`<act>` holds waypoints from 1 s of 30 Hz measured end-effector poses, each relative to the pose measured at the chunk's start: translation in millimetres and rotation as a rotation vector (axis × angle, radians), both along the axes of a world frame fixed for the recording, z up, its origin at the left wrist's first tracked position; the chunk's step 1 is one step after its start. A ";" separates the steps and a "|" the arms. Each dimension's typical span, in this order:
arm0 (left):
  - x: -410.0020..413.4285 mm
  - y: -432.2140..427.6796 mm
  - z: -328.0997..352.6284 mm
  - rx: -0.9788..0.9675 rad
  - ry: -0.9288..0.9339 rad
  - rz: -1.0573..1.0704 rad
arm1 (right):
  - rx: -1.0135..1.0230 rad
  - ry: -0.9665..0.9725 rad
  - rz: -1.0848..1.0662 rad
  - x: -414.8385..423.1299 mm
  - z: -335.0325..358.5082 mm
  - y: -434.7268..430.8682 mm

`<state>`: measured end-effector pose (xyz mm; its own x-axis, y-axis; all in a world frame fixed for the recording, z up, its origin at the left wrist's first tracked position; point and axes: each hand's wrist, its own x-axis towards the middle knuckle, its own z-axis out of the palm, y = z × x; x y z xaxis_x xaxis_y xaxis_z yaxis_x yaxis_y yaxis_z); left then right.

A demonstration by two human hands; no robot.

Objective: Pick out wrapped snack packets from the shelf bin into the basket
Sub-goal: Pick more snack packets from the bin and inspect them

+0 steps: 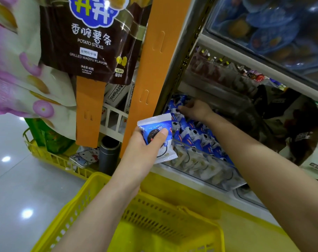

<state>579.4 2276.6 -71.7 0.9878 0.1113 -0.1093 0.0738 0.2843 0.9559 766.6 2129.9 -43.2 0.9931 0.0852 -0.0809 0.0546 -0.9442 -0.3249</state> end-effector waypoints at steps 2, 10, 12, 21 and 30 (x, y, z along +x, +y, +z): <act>0.4 -0.5 1.4 -0.042 0.011 0.009 | 0.121 -0.078 -0.011 -13.7 3.8 -2.4; -15.7 -13.9 -1.2 -0.004 -0.039 -0.100 | 0.587 -0.474 0.173 -141.2 5.5 -0.8; -23.9 -17.8 -3.9 0.059 -0.095 -0.133 | 0.635 -0.373 0.195 -170.7 -4.8 -2.5; -43.4 -31.6 -11.4 0.224 -0.093 -0.121 | 0.846 -0.177 0.110 -205.8 -29.8 -17.5; -46.1 -40.5 -13.9 0.155 0.080 -0.109 | 0.473 -0.459 0.329 -215.1 -38.3 -33.4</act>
